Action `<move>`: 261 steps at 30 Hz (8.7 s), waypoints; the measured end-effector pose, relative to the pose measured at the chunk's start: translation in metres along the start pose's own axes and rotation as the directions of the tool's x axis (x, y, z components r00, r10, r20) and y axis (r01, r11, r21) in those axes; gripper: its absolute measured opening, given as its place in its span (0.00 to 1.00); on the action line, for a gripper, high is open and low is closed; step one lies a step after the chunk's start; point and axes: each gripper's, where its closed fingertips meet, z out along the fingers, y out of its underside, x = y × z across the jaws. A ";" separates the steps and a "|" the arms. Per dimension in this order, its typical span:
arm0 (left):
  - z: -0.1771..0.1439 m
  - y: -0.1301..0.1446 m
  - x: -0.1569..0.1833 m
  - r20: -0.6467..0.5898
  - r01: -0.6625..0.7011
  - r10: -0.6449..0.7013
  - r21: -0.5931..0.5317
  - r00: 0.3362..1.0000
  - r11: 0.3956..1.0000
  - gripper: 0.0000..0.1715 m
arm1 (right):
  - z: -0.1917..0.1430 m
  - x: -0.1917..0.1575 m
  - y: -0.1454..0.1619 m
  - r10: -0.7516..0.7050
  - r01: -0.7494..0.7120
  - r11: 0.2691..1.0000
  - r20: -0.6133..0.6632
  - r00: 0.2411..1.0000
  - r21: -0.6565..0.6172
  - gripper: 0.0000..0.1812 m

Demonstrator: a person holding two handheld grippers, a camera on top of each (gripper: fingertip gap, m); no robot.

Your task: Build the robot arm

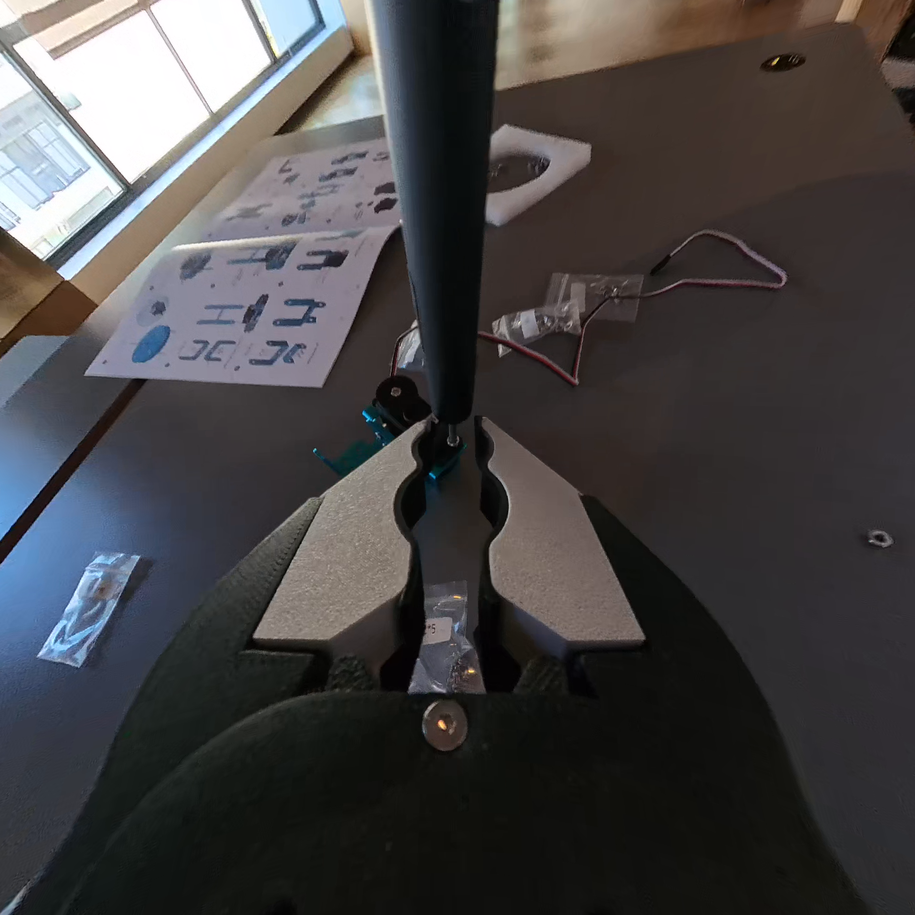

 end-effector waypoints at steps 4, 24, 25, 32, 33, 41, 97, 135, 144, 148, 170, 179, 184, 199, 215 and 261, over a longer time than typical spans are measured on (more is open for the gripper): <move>0.011 0.012 0.001 0.060 -0.049 0.053 -0.066 0.997 0.997 0.00 | -0.001 0.001 0.001 0.007 -0.007 1.000 -0.003 1.000 0.009 0.09; 0.036 0.016 -0.005 0.129 0.066 -0.048 -0.132 0.990 0.989 0.02 | -0.004 0.007 0.005 0.033 -0.033 0.999 -0.009 0.999 0.032 0.10; 0.037 0.016 -0.006 0.138 0.067 -0.049 -0.132 0.989 0.989 0.02 | -0.004 0.007 0.005 0.033 -0.033 0.999 -0.010 0.999 0.032 0.10; 0.040 0.017 -0.009 0.177 0.047 -0.018 -0.158 0.984 0.986 0.02 | -0.011 0.010 -0.001 0.050 -0.049 0.996 -0.021 0.999 0.070 0.10; 0.040 0.017 -0.010 0.174 0.054 -0.026 -0.156 0.984 0.986 0.02 | -0.014 0.011 -0.003 0.056 -0.054 0.995 -0.020 0.998 0.081 0.09; 0.038 0.014 -0.012 0.178 0.077 -0.058 -0.102 0.982 0.992 0.06 | -0.054 0.024 0.002 0.134 -0.129 0.989 -0.065 0.989 0.070 0.10; -0.008 0.055 -0.037 0.142 0.325 -0.313 -0.072 0.939 0.943 0.12 | -0.053 -0.031 0.174 0.638 -0.615 0.750 0.020 0.770 -0.243 0.09; 0.020 0.064 -0.022 -0.055 0.172 -0.187 -0.202 0.981 0.964 0.13 | 0.060 0.041 0.159 0.187 -0.186 0.977 -0.003 0.982 -0.102 0.01; 0.027 0.042 -0.021 -0.064 0.163 -0.169 -0.091 0.984 0.982 0.20 | 0.065 0.038 0.156 0.242 -0.241 0.970 0.069 0.968 -0.016 0.02; 0.032 0.042 -0.018 -0.077 0.127 -0.136 -0.107 0.988 0.986 0.21 | 0.068 0.038 0.159 0.250 -0.249 0.968 0.071 0.966 -0.022 0.02; 0.044 0.045 -0.019 -0.059 0.079 -0.089 -0.149 0.994 0.986 0.13 | 0.067 0.035 0.154 0.324 -0.327 0.945 0.104 0.940 0.017 0.01; 0.045 0.045 -0.019 -0.054 0.072 -0.081 -0.149 0.995 0.986 0.13 | 0.067 0.035 0.156 0.363 -0.367 0.930 0.117 0.925 0.015 0.01; 0.045 0.045 -0.019 -0.058 0.079 -0.089 -0.150 0.994 0.986 0.13 | 0.068 0.036 0.159 0.370 -0.372 0.928 0.108 0.923 0.007 0.02; 0.011 0.051 -0.015 -0.124 0.186 -0.204 -0.144 0.971 0.972 0.08 | 0.062 0.037 0.157 0.359 -0.363 0.932 0.096 0.929 0.028 0.04; 0.031 0.060 0.009 -0.115 0.213 -0.259 -0.305 0.959 0.928 0.13 | 0.049 0.034 0.154 0.326 -0.328 0.944 0.064 0.943 0.026 0.05; -0.005 -0.037 0.030 -0.142 -0.056 0.098 0.269 0.985 0.961 0.10 | 0.019 -0.029 0.102 0.673 -0.837 0.497 0.711 0.204 -0.229 0.02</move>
